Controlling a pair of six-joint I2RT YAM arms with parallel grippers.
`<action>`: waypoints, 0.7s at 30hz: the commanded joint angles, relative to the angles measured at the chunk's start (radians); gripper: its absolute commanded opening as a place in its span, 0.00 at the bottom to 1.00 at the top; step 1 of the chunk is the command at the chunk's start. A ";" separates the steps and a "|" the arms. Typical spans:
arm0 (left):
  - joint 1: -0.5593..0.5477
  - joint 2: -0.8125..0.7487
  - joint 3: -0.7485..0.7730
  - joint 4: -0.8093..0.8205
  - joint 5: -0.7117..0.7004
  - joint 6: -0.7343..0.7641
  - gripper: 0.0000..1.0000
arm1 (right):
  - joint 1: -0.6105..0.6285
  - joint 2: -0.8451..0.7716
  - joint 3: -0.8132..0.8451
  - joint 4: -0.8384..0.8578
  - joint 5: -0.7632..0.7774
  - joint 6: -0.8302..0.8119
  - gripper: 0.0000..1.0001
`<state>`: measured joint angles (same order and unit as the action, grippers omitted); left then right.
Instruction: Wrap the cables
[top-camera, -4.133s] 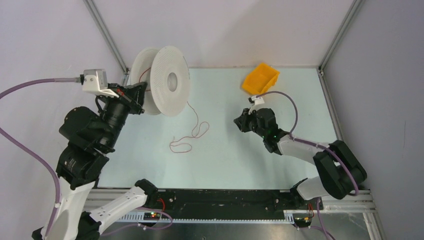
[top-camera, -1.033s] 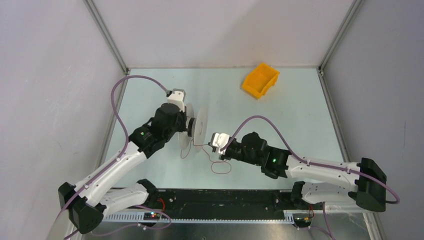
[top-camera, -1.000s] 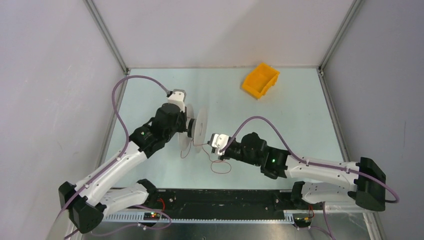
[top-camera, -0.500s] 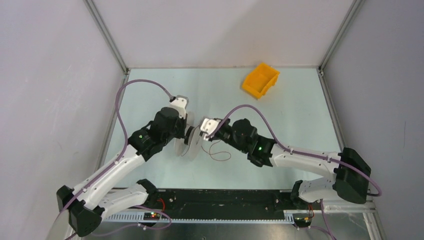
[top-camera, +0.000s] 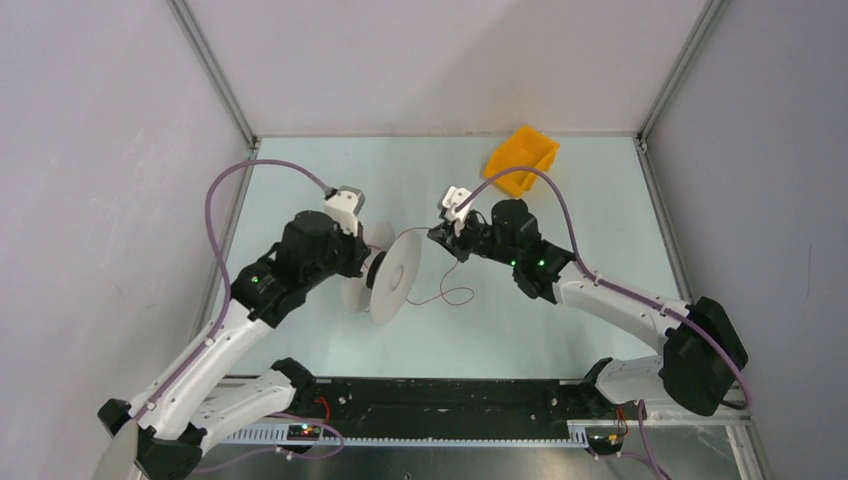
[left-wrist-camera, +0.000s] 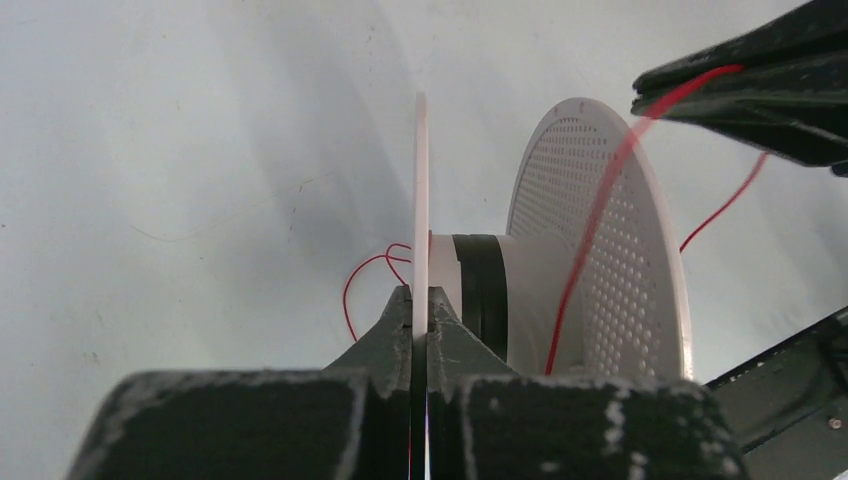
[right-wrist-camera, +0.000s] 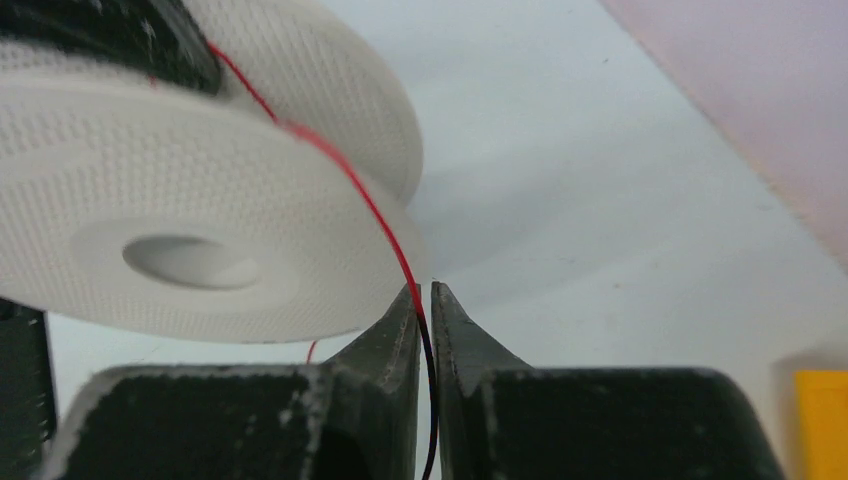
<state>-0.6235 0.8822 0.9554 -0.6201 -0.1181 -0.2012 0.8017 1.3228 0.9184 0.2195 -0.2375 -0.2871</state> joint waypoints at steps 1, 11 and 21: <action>0.092 -0.060 0.088 0.023 0.149 -0.067 0.00 | -0.096 0.014 -0.051 0.069 -0.297 0.180 0.12; 0.226 -0.095 0.155 0.024 0.411 -0.131 0.00 | -0.170 0.097 -0.105 0.258 -0.549 0.305 0.08; 0.269 -0.097 0.227 0.038 0.490 -0.215 0.00 | -0.171 0.212 -0.197 0.585 -0.729 0.456 0.09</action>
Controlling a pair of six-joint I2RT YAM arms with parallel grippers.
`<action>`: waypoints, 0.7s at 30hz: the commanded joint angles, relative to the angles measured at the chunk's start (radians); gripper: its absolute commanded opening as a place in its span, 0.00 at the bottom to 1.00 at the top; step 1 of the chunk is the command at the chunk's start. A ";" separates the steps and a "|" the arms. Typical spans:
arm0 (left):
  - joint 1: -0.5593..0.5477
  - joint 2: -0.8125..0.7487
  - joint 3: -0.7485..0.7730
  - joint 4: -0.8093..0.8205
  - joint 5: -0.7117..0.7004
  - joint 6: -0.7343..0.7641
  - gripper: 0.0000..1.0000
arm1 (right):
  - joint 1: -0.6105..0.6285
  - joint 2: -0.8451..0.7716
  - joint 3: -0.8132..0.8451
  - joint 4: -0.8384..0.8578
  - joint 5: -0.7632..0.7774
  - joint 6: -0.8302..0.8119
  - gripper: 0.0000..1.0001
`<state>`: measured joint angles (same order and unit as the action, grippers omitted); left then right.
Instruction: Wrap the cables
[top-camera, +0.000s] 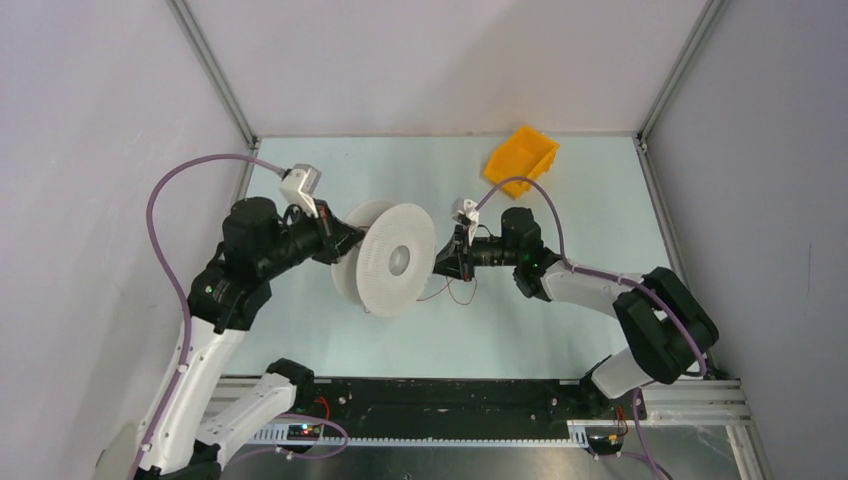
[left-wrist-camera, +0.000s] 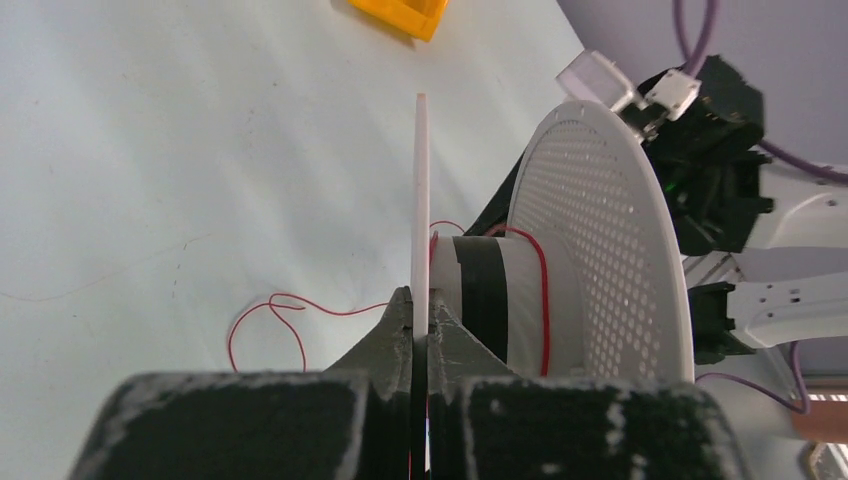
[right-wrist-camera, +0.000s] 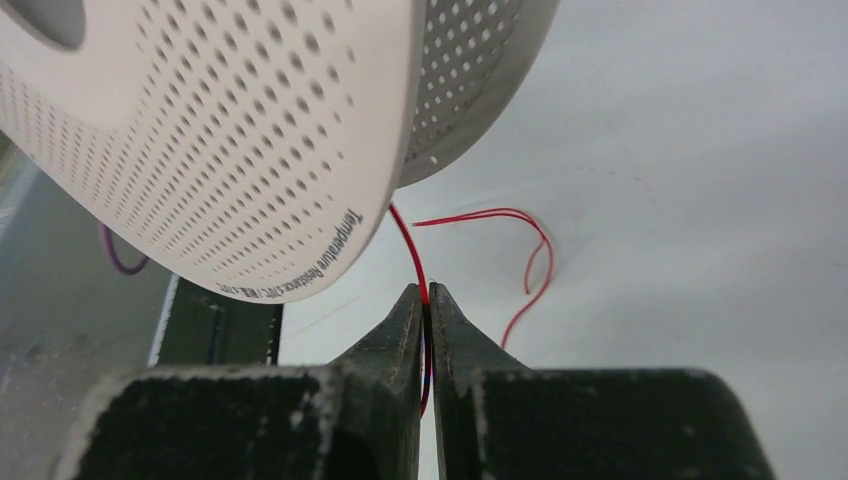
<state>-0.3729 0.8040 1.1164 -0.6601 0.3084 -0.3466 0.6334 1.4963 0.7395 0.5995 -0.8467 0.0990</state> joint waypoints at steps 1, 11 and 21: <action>0.020 -0.022 0.067 0.086 0.061 -0.076 0.00 | -0.003 0.053 -0.032 0.231 -0.133 0.091 0.10; 0.033 -0.066 0.046 0.171 -0.032 -0.172 0.00 | 0.018 0.215 -0.084 0.701 -0.183 0.372 0.16; 0.050 -0.107 0.008 0.249 -0.074 -0.261 0.00 | 0.101 0.348 -0.076 0.878 -0.134 0.434 0.23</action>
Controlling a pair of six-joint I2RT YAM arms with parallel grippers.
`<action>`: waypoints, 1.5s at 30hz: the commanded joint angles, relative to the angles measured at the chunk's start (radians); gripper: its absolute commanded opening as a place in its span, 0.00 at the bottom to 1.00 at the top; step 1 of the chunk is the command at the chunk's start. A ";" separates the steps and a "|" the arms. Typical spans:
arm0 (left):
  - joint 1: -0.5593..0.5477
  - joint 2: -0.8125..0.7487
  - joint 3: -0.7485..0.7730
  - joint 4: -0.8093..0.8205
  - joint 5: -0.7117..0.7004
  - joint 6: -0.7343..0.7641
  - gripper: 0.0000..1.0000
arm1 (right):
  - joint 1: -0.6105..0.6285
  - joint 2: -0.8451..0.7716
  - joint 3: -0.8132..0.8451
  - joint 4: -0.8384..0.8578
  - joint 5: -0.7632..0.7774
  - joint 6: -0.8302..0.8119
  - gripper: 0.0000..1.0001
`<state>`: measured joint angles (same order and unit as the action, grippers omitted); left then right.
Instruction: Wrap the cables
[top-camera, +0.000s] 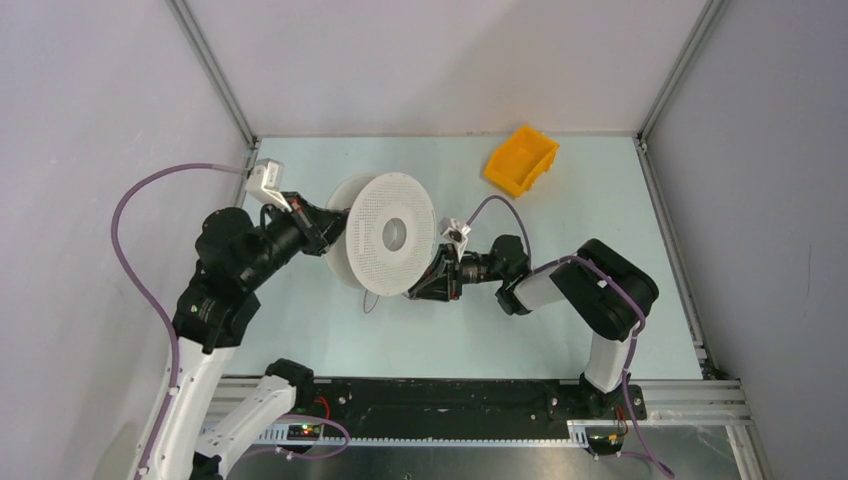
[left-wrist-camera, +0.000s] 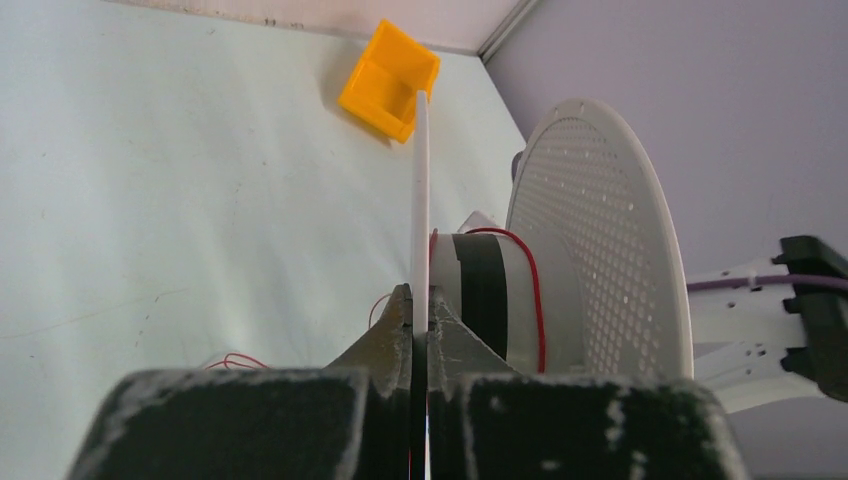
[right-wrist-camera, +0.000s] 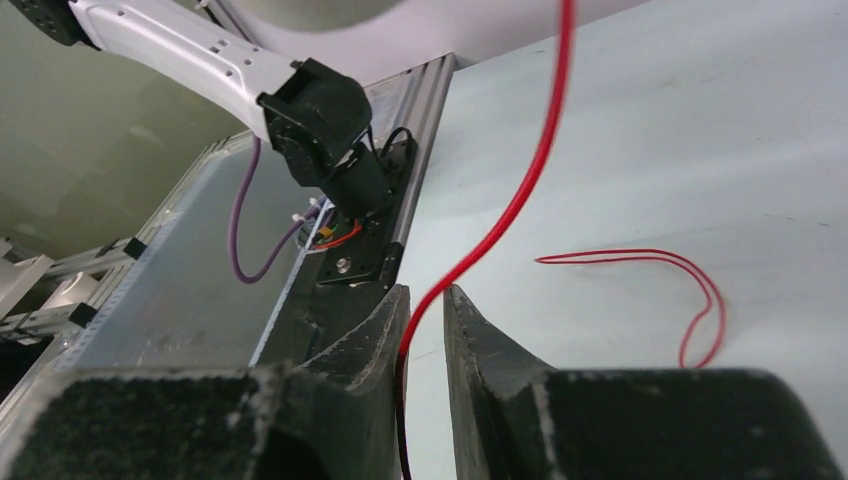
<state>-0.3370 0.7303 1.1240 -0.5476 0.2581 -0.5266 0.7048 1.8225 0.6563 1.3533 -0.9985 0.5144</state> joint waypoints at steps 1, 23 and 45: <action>0.016 -0.037 -0.002 0.144 -0.031 -0.086 0.00 | 0.036 0.027 0.010 0.124 0.021 0.019 0.23; 0.052 -0.092 -0.154 0.469 -0.463 -0.237 0.00 | 0.243 -0.062 -0.104 0.051 0.184 0.012 0.08; -0.310 0.066 -0.175 0.285 -0.890 0.524 0.00 | 0.427 -0.440 0.335 -1.195 0.685 -0.639 0.00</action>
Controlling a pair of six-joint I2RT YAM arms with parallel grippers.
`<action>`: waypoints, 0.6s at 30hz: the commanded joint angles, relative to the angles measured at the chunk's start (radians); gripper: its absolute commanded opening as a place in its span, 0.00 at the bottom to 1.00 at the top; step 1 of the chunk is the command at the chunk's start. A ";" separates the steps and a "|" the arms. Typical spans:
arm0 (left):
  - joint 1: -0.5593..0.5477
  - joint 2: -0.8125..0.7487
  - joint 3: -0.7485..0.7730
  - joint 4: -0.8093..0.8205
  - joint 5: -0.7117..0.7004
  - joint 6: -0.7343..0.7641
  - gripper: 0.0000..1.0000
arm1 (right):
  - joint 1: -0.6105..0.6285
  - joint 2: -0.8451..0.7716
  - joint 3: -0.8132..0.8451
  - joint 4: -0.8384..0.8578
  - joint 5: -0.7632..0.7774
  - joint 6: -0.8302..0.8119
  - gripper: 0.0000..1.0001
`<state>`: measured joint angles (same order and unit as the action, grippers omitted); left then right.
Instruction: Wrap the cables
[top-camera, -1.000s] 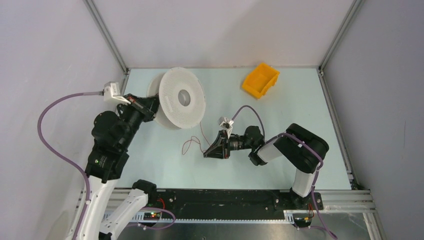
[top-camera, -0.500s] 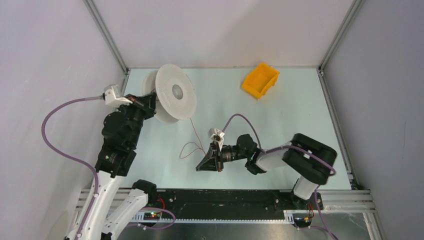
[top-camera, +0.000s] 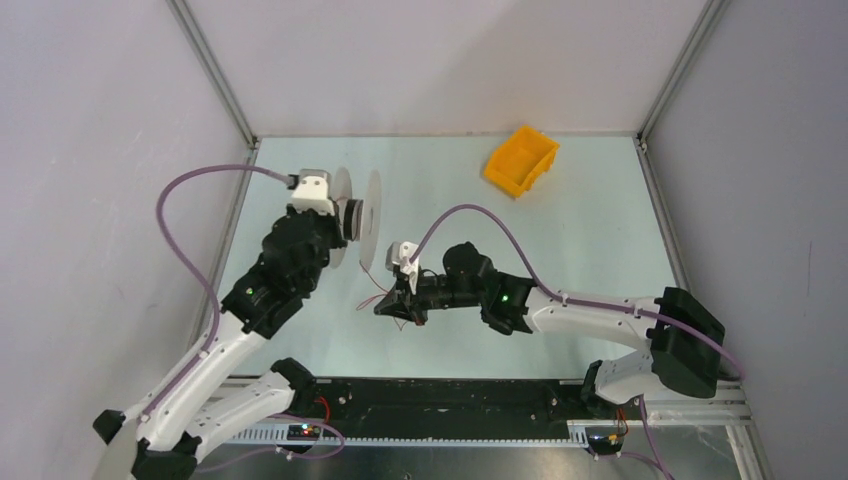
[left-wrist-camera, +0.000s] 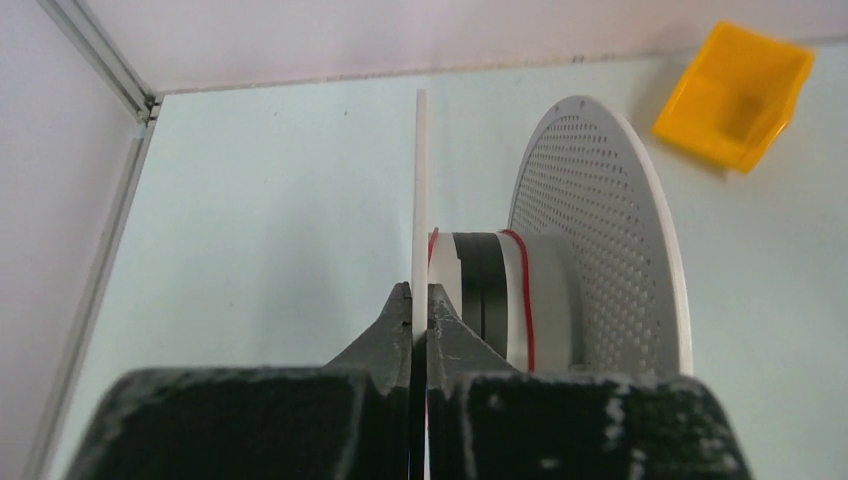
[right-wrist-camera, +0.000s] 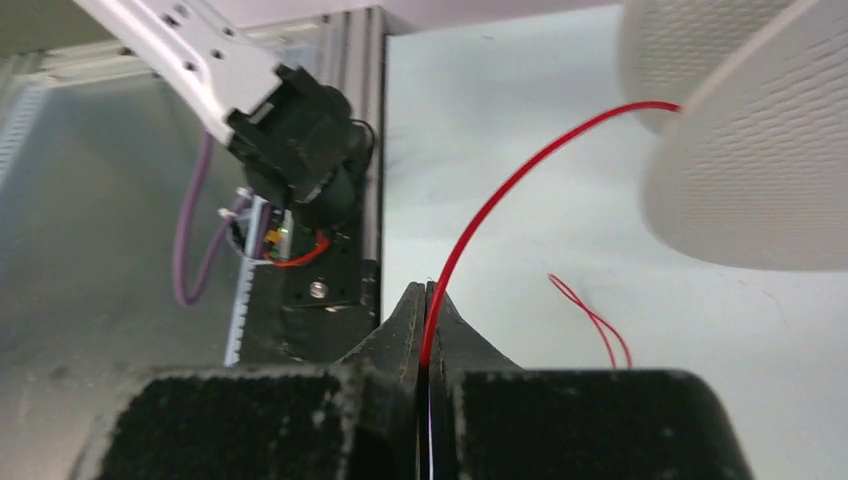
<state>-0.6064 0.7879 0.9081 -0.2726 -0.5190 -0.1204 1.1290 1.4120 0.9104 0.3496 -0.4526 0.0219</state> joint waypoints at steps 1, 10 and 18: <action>-0.045 0.015 0.036 0.002 -0.107 0.131 0.00 | 0.001 -0.032 0.092 -0.218 0.155 -0.168 0.00; -0.094 0.019 -0.016 -0.071 0.064 0.278 0.00 | -0.129 -0.080 0.137 -0.238 0.255 -0.180 0.04; -0.097 0.027 0.037 -0.241 0.245 0.331 0.00 | -0.239 -0.099 0.158 -0.260 0.236 -0.208 0.06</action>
<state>-0.6979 0.8246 0.8825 -0.4713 -0.3775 0.1520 0.9295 1.3441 1.0164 0.0921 -0.2176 -0.1589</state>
